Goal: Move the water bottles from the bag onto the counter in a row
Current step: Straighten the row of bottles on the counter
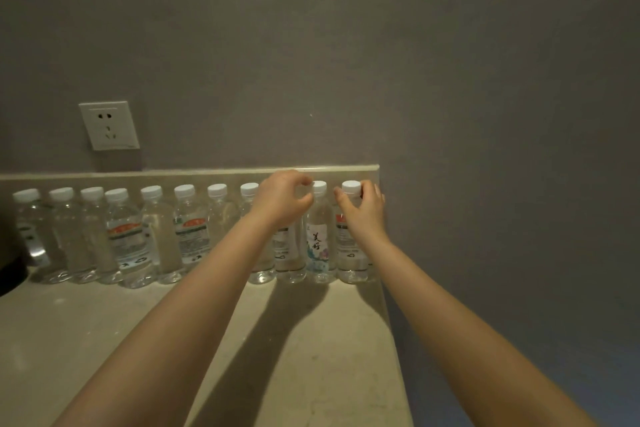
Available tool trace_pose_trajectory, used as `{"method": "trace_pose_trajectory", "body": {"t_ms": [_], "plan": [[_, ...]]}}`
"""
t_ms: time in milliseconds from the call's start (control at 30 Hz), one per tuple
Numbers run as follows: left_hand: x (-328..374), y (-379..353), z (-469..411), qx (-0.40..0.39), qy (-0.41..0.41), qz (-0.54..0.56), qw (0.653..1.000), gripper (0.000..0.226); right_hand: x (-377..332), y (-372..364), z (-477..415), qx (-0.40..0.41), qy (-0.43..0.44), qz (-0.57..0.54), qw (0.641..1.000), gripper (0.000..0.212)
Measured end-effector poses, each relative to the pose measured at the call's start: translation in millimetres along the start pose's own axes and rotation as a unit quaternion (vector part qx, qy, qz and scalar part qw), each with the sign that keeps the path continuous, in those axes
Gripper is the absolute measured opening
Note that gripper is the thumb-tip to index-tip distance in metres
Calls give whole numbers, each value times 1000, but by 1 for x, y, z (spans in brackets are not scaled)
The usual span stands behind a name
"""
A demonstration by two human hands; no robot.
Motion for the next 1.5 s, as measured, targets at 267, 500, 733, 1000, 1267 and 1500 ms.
{"method": "trace_pose_trajectory", "body": {"t_ms": [267,500,733,1000,1267,1500], "plan": [[-6,-18,-15,-110,10,24,994,28,-33,10,-30,-159,109,106,975,30],[0,-24,-38,-182,1,-62,981,40,-56,-3,-36,-346,148,325,868,35],[-1,-25,-42,-187,0,-60,980,39,-61,-1,-40,-287,171,335,881,32],[1,-28,-39,-212,-8,-12,977,31,-55,1,-37,-337,126,336,870,29],[4,-30,-39,-230,-25,-32,972,30,-56,4,-43,-280,142,378,871,41],[2,-32,-39,-232,-22,-25,972,34,-59,-5,-41,-381,116,393,829,42]]}}
Point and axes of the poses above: each hand's wrist, its own z-axis away from the middle knuckle, its own y-axis out of the back of the hand, x = y × z, the point moved 9 cm from there along -z, towards the middle knuckle, and after that the axes turned 8 degrees about x, right-handed, at the moved point
